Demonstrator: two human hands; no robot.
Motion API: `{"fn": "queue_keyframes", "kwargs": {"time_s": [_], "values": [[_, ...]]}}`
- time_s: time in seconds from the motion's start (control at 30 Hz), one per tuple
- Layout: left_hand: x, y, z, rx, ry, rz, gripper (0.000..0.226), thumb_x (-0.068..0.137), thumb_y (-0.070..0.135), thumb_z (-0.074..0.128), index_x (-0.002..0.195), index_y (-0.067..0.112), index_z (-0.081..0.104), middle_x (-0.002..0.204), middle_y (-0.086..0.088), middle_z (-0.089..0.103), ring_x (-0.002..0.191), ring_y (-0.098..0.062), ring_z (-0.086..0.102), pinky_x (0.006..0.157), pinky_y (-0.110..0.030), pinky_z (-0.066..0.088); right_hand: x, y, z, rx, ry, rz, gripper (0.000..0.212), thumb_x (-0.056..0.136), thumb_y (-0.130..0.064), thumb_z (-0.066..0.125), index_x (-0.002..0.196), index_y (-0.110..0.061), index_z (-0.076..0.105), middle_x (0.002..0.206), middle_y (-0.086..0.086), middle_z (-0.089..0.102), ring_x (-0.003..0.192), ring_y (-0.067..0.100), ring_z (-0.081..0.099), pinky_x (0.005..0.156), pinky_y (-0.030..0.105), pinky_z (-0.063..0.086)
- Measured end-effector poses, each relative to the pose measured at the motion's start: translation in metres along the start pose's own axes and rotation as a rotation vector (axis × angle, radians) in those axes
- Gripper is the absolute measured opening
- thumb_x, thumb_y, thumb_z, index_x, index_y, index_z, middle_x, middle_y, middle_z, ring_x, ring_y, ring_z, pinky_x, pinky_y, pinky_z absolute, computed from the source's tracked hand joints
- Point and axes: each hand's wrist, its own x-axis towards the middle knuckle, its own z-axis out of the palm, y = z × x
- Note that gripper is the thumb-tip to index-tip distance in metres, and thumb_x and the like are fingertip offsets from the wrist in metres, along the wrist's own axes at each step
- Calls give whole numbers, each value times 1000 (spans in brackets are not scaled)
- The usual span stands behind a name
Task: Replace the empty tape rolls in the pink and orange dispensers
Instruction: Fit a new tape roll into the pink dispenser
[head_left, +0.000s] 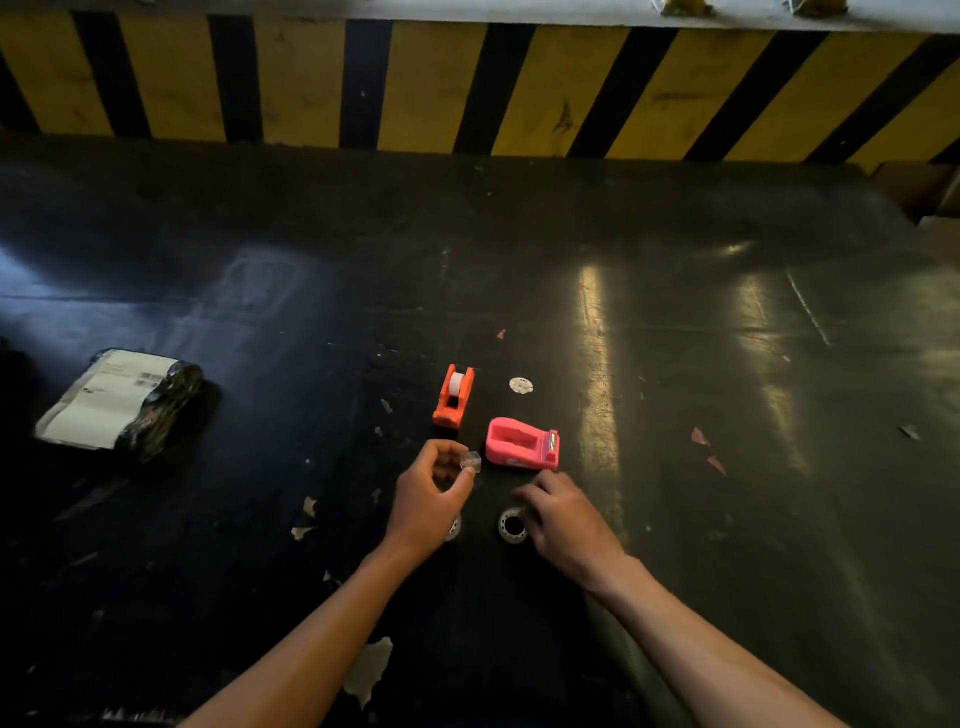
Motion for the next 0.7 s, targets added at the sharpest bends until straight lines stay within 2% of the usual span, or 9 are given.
{"fn": "queue_keyframes", "kwargs": {"time_s": [0.07,0.13,0.33,0.47,0.57,0.7], "values": [[0,0,0,-1,-13,-9,23,92,16,69,108,29,58,101,11,67,92,0,67,83,-23,56,8,-7,-1,-96,-129,-3,39,92,-24,62,131,-19,58,126,5,55,115,25,51,94,39,49],[-1,-1,1,0,-22,-11,23,92,17,69,109,28,59,102,10,67,93,-2,67,84,-24,57,15,-11,-1,-144,-181,18,40,93,-26,60,132,-21,56,128,5,52,117,25,49,93,40,47],[-2,-6,-1,22,-28,-25,25,90,17,70,112,23,61,103,8,68,94,-4,68,86,-27,58,27,-13,2,-154,-202,83,23,93,-24,59,116,-18,62,121,7,58,110,27,55,86,40,50],[-1,-8,-3,22,-38,-25,25,90,17,70,112,24,61,104,8,69,94,-4,68,86,-27,58,32,-16,-2,169,-104,276,8,90,-24,65,98,-23,62,102,2,69,93,22,67,79,40,57],[-1,-7,-2,22,-41,-16,25,89,17,71,111,23,62,104,7,70,95,-4,68,86,-27,58,36,-18,-8,475,-6,393,13,85,-22,73,85,-25,61,91,-2,69,84,12,68,70,29,56],[-2,-2,1,22,-64,11,27,89,16,72,113,21,61,106,7,70,96,-3,68,85,-24,58,36,-28,-20,899,110,457,15,84,-21,77,89,-19,64,91,6,72,81,19,73,63,28,58]]}}
